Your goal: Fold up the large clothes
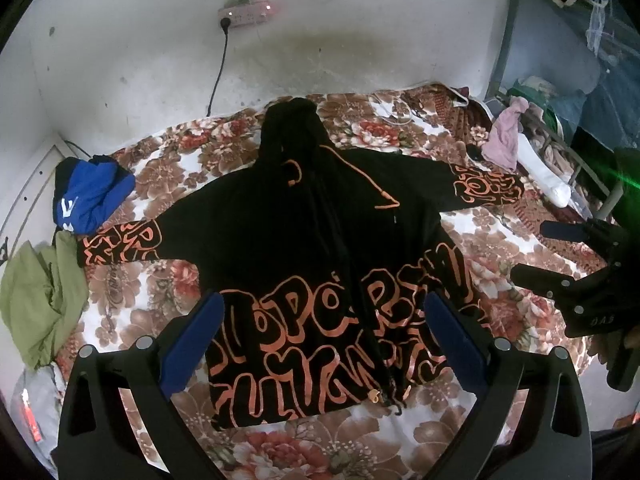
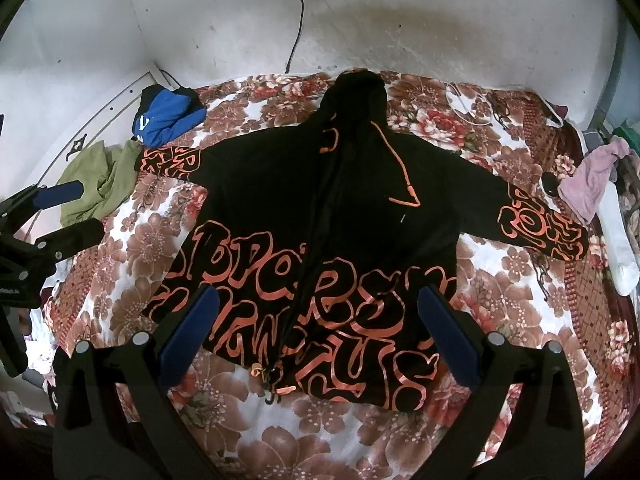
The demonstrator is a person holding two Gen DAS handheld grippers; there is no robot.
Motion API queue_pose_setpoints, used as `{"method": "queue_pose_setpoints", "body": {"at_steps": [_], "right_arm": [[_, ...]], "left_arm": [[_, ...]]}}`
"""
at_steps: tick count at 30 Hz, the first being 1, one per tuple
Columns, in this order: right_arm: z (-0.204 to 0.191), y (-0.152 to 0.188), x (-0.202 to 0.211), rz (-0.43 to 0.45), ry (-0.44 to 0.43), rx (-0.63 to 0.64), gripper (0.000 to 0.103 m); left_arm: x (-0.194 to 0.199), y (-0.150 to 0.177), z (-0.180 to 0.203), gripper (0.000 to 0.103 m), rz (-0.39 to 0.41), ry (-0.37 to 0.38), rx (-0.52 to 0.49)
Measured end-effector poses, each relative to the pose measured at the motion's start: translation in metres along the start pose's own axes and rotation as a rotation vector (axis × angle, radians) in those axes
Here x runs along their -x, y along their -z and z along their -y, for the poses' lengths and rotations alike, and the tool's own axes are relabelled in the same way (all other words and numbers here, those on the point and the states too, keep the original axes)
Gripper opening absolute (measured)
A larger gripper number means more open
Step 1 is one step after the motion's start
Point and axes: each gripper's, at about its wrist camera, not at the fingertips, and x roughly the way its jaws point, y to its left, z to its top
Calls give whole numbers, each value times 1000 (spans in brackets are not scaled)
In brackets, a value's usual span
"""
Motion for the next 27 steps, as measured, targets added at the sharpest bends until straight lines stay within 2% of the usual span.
{"method": "queue_pose_setpoints", "body": {"at_steps": [6, 17, 23, 27], "right_arm": [[2, -3, -3, -7, -3, -2, 99], [22, -40, -45, -48, -1, -45, 99], [37, -69, -86, -91, -6, -69, 99], [55, -91, -135, -132, -14, -103, 99]], "left_arm": [[-9, -6, -4, 98, -16, 3, 16], [-62, -38, -12, 98, -61, 28, -14], [-114, -66, -35, 98, -117, 64, 1], [-174, -105, -69, 98, -131, 116, 74]]}}
